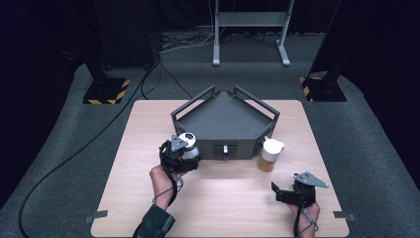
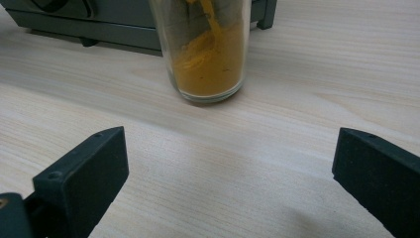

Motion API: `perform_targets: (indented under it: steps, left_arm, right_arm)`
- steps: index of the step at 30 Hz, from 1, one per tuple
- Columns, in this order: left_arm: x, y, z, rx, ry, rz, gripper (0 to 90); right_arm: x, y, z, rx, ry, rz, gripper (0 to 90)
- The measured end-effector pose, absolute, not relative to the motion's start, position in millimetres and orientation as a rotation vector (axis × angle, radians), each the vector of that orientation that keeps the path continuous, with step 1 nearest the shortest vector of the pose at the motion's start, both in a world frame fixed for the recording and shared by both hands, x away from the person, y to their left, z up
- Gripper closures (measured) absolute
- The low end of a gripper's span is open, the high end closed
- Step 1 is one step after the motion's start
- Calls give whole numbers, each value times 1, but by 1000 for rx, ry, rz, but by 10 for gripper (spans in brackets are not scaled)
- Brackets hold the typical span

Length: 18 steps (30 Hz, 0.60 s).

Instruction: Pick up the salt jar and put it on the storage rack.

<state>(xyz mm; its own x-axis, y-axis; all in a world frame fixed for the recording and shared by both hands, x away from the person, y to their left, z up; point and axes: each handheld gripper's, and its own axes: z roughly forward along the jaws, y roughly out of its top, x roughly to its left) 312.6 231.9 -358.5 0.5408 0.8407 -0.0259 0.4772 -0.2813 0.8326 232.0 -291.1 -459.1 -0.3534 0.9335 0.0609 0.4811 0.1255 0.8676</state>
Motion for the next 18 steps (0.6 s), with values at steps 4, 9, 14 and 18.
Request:
perform_targets:
  steps: [4,9,14,18]
  left_arm:
    - [313,232,-357,1931,1069,542,319]
    - [314,231,-354,1932,1063,545,319]
    - [314,232,-351,1929,1061,544,319]
    - [315,232,-350,1929,1058,543,318]
  right_arm:
    - [232,-291,-459,1361,1900,1157,0]
    - [232,-291,-459,1362,1899,1157,0]
    - [232,-291,-459,1362,1899,1159,0]
    - [232,-292,-459,1361,1899,1161,0]
